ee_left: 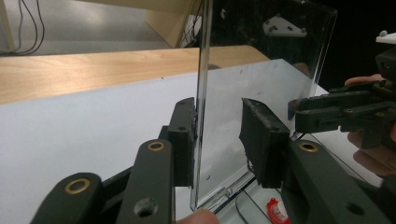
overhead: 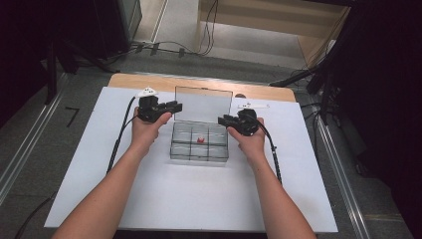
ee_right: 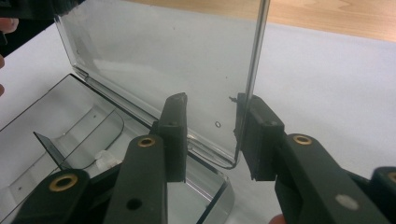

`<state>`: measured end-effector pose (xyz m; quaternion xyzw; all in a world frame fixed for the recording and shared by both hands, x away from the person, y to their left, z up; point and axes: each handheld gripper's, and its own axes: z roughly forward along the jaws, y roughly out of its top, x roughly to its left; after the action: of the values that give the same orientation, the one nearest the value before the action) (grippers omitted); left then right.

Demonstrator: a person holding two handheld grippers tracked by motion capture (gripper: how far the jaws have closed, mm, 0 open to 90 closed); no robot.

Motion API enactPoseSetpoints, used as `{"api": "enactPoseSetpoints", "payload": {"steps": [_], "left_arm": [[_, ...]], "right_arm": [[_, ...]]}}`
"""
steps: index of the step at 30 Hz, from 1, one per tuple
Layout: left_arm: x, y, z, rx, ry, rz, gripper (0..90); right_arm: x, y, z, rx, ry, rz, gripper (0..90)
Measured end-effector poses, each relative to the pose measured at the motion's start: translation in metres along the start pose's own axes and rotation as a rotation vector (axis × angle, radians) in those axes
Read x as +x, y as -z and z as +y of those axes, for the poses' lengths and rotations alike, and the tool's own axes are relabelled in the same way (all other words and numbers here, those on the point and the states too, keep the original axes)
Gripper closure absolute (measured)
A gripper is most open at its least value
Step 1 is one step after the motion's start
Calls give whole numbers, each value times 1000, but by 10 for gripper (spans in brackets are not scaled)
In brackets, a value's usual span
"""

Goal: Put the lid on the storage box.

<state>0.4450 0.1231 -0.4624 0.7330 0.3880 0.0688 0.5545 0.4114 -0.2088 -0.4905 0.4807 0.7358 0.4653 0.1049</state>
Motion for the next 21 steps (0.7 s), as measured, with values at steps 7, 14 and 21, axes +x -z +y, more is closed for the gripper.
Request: {"api": "enactPoseSetpoints", "payload": {"steps": [7, 14, 21], "left_arm": [[-1, 2, 0, 7, -16, -9, 676], [-3, 4, 1, 15, -31, -19, 681], [-6, 7, 1, 22, -36, -35, 668]], "right_arm": [[2, 5, 4, -35, 1, 13, 570], [4, 23, 19, -131, -43, 36, 569], [5, 39, 27, -160, -35, 24, 572]]}}
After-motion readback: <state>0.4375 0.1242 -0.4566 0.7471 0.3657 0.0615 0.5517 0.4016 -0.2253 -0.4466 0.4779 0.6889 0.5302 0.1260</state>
